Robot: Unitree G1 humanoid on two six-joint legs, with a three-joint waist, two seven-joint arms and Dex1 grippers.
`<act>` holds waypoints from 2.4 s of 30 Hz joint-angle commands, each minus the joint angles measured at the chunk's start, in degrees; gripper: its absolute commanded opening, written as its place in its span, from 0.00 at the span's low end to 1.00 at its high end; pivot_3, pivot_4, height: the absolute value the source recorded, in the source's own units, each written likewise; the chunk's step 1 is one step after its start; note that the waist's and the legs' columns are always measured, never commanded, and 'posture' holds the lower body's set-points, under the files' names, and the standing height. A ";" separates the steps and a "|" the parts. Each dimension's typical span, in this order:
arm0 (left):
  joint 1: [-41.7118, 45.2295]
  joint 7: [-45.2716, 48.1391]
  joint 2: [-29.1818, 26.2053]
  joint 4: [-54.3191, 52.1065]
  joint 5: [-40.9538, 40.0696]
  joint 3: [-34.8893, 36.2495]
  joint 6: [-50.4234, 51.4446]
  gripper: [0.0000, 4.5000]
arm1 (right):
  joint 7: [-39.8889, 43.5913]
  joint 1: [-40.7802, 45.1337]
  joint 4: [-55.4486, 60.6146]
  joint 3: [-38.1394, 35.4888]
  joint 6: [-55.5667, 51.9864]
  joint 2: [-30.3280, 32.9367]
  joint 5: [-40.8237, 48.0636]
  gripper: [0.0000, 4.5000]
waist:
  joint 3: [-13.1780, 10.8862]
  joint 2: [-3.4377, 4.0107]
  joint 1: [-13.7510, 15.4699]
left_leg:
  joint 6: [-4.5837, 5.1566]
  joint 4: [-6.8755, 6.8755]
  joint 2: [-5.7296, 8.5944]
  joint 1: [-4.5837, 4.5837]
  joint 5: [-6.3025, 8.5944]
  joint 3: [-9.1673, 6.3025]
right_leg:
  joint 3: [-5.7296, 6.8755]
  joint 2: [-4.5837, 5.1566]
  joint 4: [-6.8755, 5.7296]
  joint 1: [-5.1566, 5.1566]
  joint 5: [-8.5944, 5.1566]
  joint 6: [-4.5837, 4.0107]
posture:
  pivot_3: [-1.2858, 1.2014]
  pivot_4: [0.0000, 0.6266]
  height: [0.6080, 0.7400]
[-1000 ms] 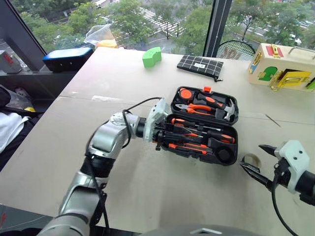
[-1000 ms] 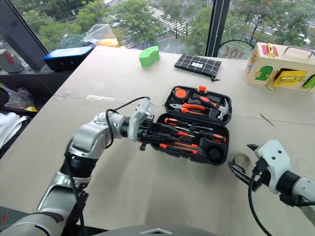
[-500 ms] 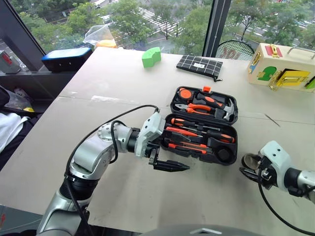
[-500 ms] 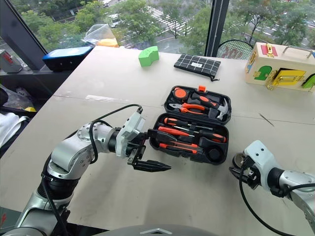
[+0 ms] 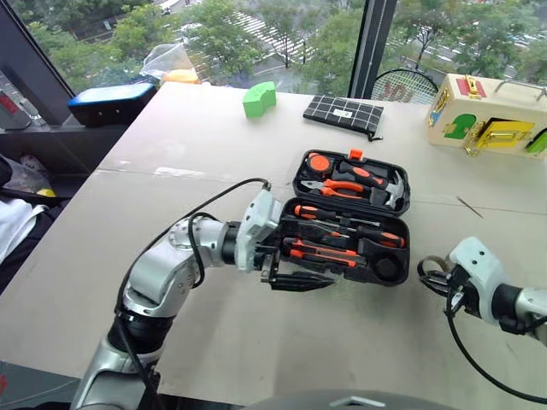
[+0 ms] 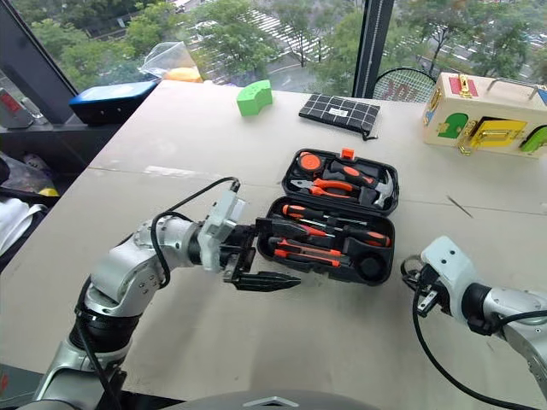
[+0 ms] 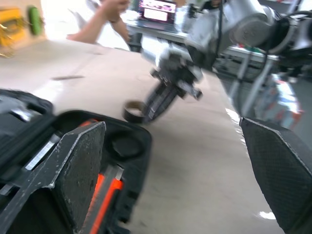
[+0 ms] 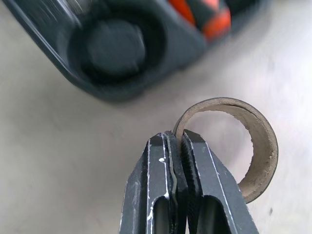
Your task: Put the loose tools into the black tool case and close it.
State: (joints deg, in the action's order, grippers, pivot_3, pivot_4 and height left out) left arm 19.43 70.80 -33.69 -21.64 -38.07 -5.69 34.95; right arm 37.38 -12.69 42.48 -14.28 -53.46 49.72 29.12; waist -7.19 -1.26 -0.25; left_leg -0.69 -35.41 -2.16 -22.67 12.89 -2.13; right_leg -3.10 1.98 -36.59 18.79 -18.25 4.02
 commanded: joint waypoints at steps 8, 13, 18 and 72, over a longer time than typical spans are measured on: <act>-5.72 5.58 -8.73 -2.86 -6.01 7.44 -0.33 1.00 | 0.08 22.97 0.34 17.25 -6.89 1.25 2.48 0.01 | -0.20 -0.07 0.28 | 0.00 0.10 0.00 -0.10 0.00 -0.16 | 0.17 0.08 0.14 0.02 -0.01 -0.03 | 0.52 0.24 1.00; -8.93 1.11 -12.18 -9.98 -11.64 12.53 3.52 1.00 | 0.92 24.00 -2.12 21.78 -9.81 3.01 2.23 0.01 | -0.29 -0.14 0.11 | 0.00 0.10 -0.02 -0.12 0.00 -0.06 | 0.08 0.23 0.22 0.02 0.00 -0.02 | 0.52 0.24 1.00; -10.97 -2.07 -13.41 -11.53 -13.60 14.28 4.89 1.00 | 1.49 22.24 -2.46 22.84 -10.81 5.55 1.93 0.01 | -0.28 -0.11 0.07 | 0.00 0.12 -0.03 -0.05 0.00 -0.08 | 0.11 0.24 0.17 -0.01 0.00 -0.02 | 0.52 0.24 1.00; -13.04 -0.19 -10.67 -1.27 -6.38 10.59 -4.52 1.00 | 5.82 23.61 0.98 20.82 -10.59 7.58 9.56 0.92 | -0.31 -0.12 -0.30 | 0.00 0.27 -0.03 -0.07 0.00 -0.06 | 0.12 0.22 0.33 0.01 0.00 -0.03 | 0.52 0.24 1.00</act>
State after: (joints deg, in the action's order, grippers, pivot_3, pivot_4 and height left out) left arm 6.06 70.79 -44.52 -21.37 -44.04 4.39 31.08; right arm 43.12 10.95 42.51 6.38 -64.01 56.35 39.17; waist -7.50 -1.38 -0.55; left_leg -0.69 -35.15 -2.19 -22.74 12.90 -2.19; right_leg -2.99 2.21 -36.26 18.79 -18.25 3.99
